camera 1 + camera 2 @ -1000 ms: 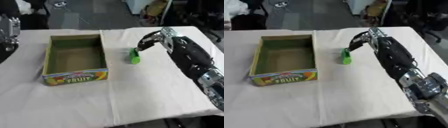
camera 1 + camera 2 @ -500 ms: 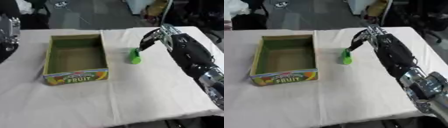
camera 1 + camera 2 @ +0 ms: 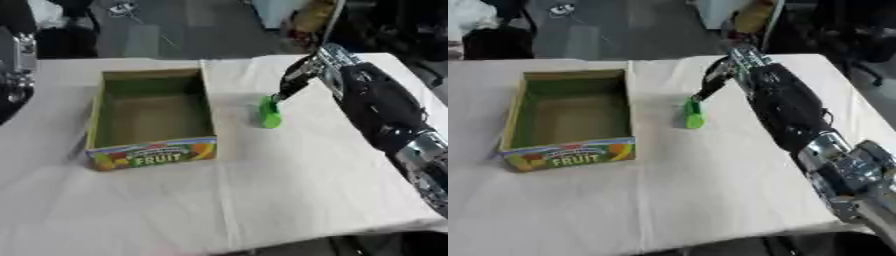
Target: Pick up objects on the table and place them in the box.
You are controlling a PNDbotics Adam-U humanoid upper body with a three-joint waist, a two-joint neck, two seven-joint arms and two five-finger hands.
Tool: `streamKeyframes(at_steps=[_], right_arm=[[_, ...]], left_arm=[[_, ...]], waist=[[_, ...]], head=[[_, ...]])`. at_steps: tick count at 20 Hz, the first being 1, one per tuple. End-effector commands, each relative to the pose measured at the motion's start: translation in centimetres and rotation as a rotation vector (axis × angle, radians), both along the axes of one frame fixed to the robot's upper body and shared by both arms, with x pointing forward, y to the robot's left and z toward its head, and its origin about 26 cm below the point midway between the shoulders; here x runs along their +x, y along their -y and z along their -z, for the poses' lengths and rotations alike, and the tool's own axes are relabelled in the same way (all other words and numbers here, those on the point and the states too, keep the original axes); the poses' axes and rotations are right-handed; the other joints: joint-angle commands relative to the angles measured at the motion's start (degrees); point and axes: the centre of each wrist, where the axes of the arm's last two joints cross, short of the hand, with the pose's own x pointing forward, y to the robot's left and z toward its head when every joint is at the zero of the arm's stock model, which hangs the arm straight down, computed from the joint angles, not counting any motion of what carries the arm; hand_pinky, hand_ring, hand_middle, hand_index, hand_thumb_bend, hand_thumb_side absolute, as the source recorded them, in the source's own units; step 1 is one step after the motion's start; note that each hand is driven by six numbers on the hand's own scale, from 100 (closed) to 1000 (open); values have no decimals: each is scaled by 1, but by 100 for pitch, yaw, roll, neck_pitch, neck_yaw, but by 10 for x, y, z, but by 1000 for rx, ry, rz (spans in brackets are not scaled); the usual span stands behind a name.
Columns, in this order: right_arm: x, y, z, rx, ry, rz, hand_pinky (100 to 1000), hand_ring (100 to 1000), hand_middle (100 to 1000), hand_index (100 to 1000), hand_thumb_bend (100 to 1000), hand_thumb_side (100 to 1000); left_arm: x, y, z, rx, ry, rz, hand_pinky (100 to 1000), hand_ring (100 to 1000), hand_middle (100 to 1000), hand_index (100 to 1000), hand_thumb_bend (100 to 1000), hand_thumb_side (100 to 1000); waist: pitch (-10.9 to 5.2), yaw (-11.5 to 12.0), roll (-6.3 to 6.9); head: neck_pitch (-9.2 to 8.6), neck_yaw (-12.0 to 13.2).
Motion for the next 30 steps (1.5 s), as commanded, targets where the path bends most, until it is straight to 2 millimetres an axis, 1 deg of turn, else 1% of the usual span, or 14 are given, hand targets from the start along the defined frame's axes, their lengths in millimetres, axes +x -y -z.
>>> streamKeyframes(at_steps=[1,7,8,10,11,12,14,18,30], right_arm=[[3,-4,-24,-6,57,-12,1000,931,869,885,183,1000],[3,-5,-25,-14,62,-10,996,924,850,863,176,1000],[3,-5,-26,-13,63,-11,946,919,846,857,171,1000],[4,-6,-27,-6,65,-14,903,916,837,846,165,1000],[4,-6,-28,-6,66,-15,907,916,838,847,166,1000],[4,-6,-28,-7,67,-14,856,909,827,836,158,1000],[4,-6,-28,-8,68,-12,819,912,825,819,149,1000],[4,-7,-28,-13,70,-10,811,919,830,821,157,1000],[3,-7,-14,-24,40,-3,799,914,825,839,165,1000]], left_arm=[[-2,3,-9,-2,37,15,680,677,858,885,355,567],[-2,4,-11,-7,43,19,680,677,858,885,356,566],[-2,4,-11,-8,45,20,680,677,858,885,356,566],[-2,5,-12,-11,48,23,680,677,858,885,356,566],[-2,5,-13,-12,49,25,680,677,858,885,356,566],[-2,6,-13,-13,50,26,680,677,858,885,357,566],[-2,6,-14,-16,53,29,680,678,858,885,357,565],[-1,8,-16,-22,60,34,680,678,858,885,358,564],[-1,10,-19,-28,74,39,681,679,859,886,362,561]], waist=[[-52,9,19],[-26,37,16],[-20,45,16],[-8,61,13],[-4,67,11],[2,75,9],[15,95,1],[40,131,-13],[73,172,-24]], head=[[-3,-110],[-3,-160],[-3,-176],[-3,-214],[-3,-230],[-3,-248],[-3,-280],[-3,-284],[-3,-250]])
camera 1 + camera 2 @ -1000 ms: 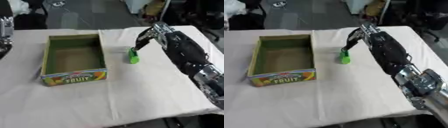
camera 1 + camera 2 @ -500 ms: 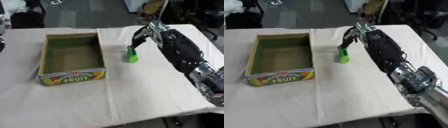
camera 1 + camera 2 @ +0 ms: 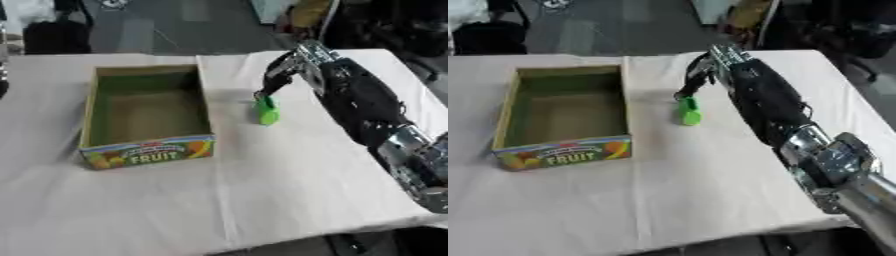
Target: Pick up objects on the table and place them in the box.
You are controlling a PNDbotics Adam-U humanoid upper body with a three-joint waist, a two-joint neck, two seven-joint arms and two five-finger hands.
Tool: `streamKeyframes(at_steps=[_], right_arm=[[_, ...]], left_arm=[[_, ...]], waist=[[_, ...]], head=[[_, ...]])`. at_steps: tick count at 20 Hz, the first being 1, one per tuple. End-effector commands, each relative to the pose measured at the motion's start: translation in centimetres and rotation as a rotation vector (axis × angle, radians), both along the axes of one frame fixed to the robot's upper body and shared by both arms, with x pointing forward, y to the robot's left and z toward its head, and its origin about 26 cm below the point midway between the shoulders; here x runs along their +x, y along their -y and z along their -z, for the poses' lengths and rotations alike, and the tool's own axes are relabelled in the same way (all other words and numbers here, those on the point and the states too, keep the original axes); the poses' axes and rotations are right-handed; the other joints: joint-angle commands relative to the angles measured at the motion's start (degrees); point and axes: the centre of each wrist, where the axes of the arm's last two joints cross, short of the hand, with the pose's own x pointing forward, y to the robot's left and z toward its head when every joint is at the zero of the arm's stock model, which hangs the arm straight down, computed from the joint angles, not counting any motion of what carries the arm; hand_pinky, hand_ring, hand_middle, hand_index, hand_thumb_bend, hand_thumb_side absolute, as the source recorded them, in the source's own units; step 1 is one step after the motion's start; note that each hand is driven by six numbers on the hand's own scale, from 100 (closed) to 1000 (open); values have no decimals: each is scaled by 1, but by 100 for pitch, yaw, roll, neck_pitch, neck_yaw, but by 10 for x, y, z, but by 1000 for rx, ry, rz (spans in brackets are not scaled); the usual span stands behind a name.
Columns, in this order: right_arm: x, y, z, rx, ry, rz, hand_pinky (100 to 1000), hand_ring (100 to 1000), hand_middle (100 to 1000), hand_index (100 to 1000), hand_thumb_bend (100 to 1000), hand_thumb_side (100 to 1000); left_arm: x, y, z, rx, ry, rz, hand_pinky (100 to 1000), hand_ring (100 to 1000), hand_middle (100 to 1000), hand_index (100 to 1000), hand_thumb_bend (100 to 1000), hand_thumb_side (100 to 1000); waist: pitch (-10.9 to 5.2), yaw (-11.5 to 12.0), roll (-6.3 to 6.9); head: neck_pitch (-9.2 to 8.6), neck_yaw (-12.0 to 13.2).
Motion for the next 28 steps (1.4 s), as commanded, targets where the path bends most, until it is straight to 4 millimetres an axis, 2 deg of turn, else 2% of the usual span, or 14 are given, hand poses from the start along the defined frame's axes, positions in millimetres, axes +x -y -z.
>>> streamKeyframes(at_steps=[1,11,19,22,23,24,25,28], right_arm=[[1,2,-9,-9,20,6,802,918,828,844,174,1000],[-1,5,9,-36,-2,10,800,921,852,978,214,1000],[-3,7,21,-51,-26,-1,795,923,877,1000,284,1000],[-5,11,26,-51,-34,-6,807,927,895,1000,276,1000],[-6,14,26,-45,-25,-19,829,952,932,1000,277,1000],[-8,18,27,-34,-10,-41,829,952,932,1000,277,1000],[-10,20,25,-14,13,-89,890,976,964,1000,277,1000],[-19,34,20,85,128,-287,940,980,981,1000,301,1000]], left_arm=[[-2,1,-8,-3,34,10,681,679,859,886,362,561],[-2,0,-8,1,32,6,680,678,859,886,360,563],[-3,-1,-7,2,29,3,681,678,859,886,360,562],[-3,-2,-6,3,26,0,681,678,859,886,360,562],[-3,-2,-6,4,25,-1,681,678,859,886,360,563],[-3,-2,-6,5,23,-3,681,678,859,886,360,563],[-3,-3,-5,5,21,-5,681,678,858,885,360,562],[-3,-5,-3,9,16,-15,680,677,858,885,359,563]], waist=[[-38,-3,21],[-31,-37,37],[-46,-56,43],[-62,-72,41],[-70,-80,40],[-78,-88,38],[-89,-98,37],[-113,-135,35]], head=[[-3,-38],[-3,-15],[-3,-16],[-3,0],[-3,7],[-3,17],[-3,39],[-3,130]])
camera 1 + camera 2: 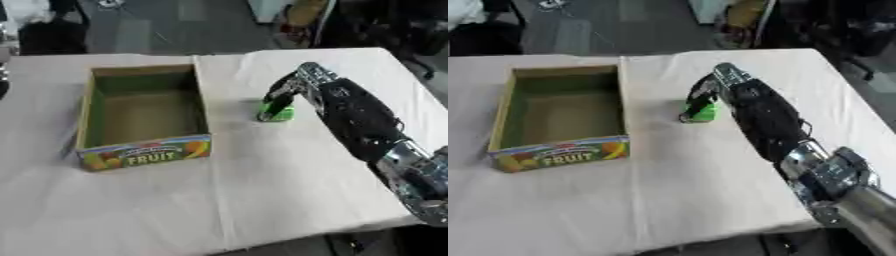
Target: Pick up objects on the table and place them in the box.
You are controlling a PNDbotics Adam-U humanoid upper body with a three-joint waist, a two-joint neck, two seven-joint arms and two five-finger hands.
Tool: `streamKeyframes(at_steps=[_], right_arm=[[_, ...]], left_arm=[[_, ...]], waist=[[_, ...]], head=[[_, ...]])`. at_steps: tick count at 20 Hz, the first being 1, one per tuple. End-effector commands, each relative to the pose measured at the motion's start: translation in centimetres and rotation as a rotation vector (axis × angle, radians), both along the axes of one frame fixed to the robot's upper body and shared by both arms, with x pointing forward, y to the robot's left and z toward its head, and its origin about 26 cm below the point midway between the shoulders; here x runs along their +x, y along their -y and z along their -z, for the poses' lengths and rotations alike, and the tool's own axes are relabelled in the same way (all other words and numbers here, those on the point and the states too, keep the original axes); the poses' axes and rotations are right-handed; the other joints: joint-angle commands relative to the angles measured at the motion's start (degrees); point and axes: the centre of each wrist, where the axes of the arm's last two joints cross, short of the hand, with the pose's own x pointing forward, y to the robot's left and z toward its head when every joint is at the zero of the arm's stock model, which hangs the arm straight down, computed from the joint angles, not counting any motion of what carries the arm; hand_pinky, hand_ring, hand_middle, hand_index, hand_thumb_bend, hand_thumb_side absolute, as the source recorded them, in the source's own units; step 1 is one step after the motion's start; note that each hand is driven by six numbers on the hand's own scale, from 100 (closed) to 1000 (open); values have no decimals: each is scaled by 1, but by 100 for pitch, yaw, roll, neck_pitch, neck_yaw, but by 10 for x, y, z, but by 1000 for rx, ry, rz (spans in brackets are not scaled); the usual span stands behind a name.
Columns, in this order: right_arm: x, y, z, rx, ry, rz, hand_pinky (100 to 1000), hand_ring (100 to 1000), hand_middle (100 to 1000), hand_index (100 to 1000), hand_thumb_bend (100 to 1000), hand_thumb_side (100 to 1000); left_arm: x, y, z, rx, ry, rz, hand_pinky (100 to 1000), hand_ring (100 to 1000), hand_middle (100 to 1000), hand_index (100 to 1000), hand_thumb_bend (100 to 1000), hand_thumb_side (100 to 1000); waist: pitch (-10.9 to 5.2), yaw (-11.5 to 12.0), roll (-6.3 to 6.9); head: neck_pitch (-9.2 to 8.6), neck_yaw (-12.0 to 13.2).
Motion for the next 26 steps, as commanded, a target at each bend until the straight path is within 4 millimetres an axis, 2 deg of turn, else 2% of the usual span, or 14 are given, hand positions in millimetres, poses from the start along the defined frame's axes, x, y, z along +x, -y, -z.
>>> streamKeyframes(at_steps=[1,2,3,4,5,8,10,15,21,26], right_arm=[[-6,21,-24,109,148,-173,928,957,967,1000,326,1000],[-9,27,-24,160,182,-231,935,964,967,1000,321,1000],[-12,32,-23,198,208,-272,898,931,962,1000,372,996],[-15,38,-21,241,237,-310,911,941,960,1000,367,1000],[-17,44,-20,268,260,-335,876,914,971,1000,393,868],[-24,62,-9,327,308,-376,853,900,973,1000,426,720],[-26,69,-2,347,341,-375,850,890,957,1000,436,679],[-26,72,3,376,431,-400,810,852,915,993,399,686],[-23,81,2,373,478,-420,755,824,900,986,379,664],[-25,94,1,384,473,-420,683,779,876,976,369,640]], left_arm=[[-2,-4,-6,10,24,-12,680,677,859,885,358,564],[-2,-5,-6,12,23,-14,680,677,859,885,358,564],[-2,-5,-6,13,24,-16,680,678,859,885,359,562],[-2,-5,-6,12,26,-17,680,677,859,885,359,563],[-2,-5,-6,11,27,-18,681,678,859,885,359,562],[-2,-6,-6,13,28,-21,680,677,859,885,357,564],[-2,-6,-6,15,27,-22,680,677,858,885,356,565],[-2,-6,-7,11,34,-21,679,676,858,885,356,566],[-2,-2,-12,-3,54,-9,678,675,858,885,353,569],[-1,2,-18,-23,76,3,676,673,858,885,347,576]], waist=[[-93,-24,34],[-93,-29,36],[-91,-30,41],[-87,-32,46],[-83,-34,51],[-68,-53,65],[-56,-54,73],[-2,-50,94],[135,17,146],[334,126,235]], head=[[-3,112],[-3,127],[-3,136],[-3,147],[-3,156],[-3,202],[-3,225],[-3,255],[-8,259],[-231,236]])
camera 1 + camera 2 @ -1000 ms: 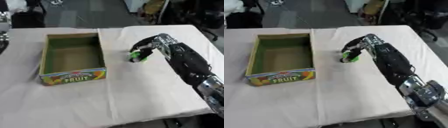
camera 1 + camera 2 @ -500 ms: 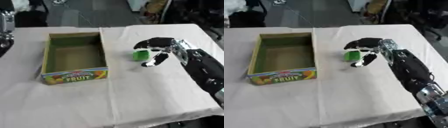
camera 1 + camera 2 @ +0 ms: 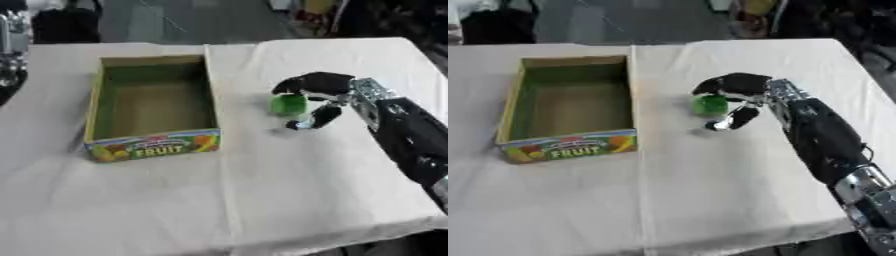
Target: Pick up objects on the table and place them in the box.
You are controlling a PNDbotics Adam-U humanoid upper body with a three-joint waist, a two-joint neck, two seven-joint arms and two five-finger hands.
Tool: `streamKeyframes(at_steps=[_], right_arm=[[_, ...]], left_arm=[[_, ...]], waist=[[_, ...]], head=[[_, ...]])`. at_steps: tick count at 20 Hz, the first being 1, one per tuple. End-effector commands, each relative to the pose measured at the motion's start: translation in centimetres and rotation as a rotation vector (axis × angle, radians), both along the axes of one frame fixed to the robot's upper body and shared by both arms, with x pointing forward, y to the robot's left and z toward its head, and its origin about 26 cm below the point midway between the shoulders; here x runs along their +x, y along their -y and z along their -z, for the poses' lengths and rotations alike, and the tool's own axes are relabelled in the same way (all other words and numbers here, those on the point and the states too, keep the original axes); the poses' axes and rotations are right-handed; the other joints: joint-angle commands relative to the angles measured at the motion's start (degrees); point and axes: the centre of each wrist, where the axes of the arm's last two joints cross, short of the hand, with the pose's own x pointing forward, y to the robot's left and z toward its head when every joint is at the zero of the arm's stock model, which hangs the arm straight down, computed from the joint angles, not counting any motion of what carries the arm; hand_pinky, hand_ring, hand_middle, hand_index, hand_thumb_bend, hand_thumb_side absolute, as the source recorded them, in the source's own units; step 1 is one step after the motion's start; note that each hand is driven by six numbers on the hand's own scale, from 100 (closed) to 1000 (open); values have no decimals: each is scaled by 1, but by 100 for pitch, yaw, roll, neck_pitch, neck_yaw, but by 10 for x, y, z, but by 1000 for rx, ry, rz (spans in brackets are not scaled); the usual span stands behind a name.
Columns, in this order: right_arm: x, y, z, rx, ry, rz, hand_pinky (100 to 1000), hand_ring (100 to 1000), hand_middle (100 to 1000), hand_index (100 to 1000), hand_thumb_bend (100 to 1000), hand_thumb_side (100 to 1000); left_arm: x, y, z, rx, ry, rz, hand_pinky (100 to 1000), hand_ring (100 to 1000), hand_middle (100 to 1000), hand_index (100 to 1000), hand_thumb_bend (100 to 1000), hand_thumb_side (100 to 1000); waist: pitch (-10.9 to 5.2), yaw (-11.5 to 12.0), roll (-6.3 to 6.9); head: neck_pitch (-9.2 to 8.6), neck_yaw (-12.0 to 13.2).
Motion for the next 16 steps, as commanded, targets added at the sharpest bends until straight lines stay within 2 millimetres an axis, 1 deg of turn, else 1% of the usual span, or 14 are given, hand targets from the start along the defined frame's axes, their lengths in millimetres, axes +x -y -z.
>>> streamKeyframes(at_steps=[1,3,4,5,7,8,9,10,11,12,13,14,15,16], right_arm=[[1,18,-20,-7,36,10,632,750,859,966,361,623],[0,24,-20,14,39,4,478,656,806,923,344,576],[-2,26,-20,38,45,-4,229,515,724,846,324,500],[-3,27,-19,70,53,-16,100,445,659,791,316,454],[-5,26,-16,131,74,-36,100,267,499,628,280,381],[-5,25,-17,168,96,-43,100,100,275,398,258,321],[-6,25,-17,201,118,-49,100,100,185,313,241,270],[-7,23,-18,243,150,-59,100,100,100,188,275,236],[-8,23,-19,269,176,-68,100,100,100,216,224,230],[-9,19,-19,301,204,-84,100,100,100,148,368,280],[-11,17,-18,328,227,-98,100,100,100,150,374,277],[-12,15,-16,364,248,-106,100,100,100,134,319,275],[-14,13,-13,406,264,-110,100,100,100,132,313,263],[-15,13,-11,438,273,-111,100,100,100,125,328,185]], left_arm=[[-2,2,-11,-14,44,5,676,673,858,885,346,577],[-2,4,-14,-20,55,15,675,673,858,885,345,578],[-2,5,-15,-24,60,19,675,672,858,885,344,579],[-2,6,-16,-27,64,21,675,672,858,884,343,581],[-2,6,-16,-29,65,22,673,671,858,884,340,585],[-2,6,-16,-27,63,21,673,670,858,885,337,588],[-2,6,-16,-26,62,21,673,670,858,885,337,588],[-2,6,-15,-24,60,20,673,670,859,885,337,588],[-2,6,-15,-23,60,19,673,670,858,885,337,588],[-2,6,-15,-22,59,19,673,670,859,885,337,587],[-2,6,-15,-20,59,18,673,670,859,885,337,587],[-2,6,-15,-18,57,18,673,670,859,885,336,588],[-2,5,-14,-16,55,17,673,670,859,885,336,588],[-2,5,-14,-12,53,16,673,670,859,885,337,587]], waist=[[0,39,50],[90,99,91],[135,128,113],[168,147,127],[209,161,147],[225,157,159],[234,154,166],[237,149,174],[240,147,176],[235,141,182],[231,136,184],[224,128,189],[214,121,191],[198,113,190]], head=[[-214,5],[-359,-52],[-443,-83],[-505,-102],[-588,-113],[-618,-112],[-634,-111],[-633,-119],[-633,-123],[-628,-127],[-626,-126],[-624,-114],[-616,-101],[-594,-88]])
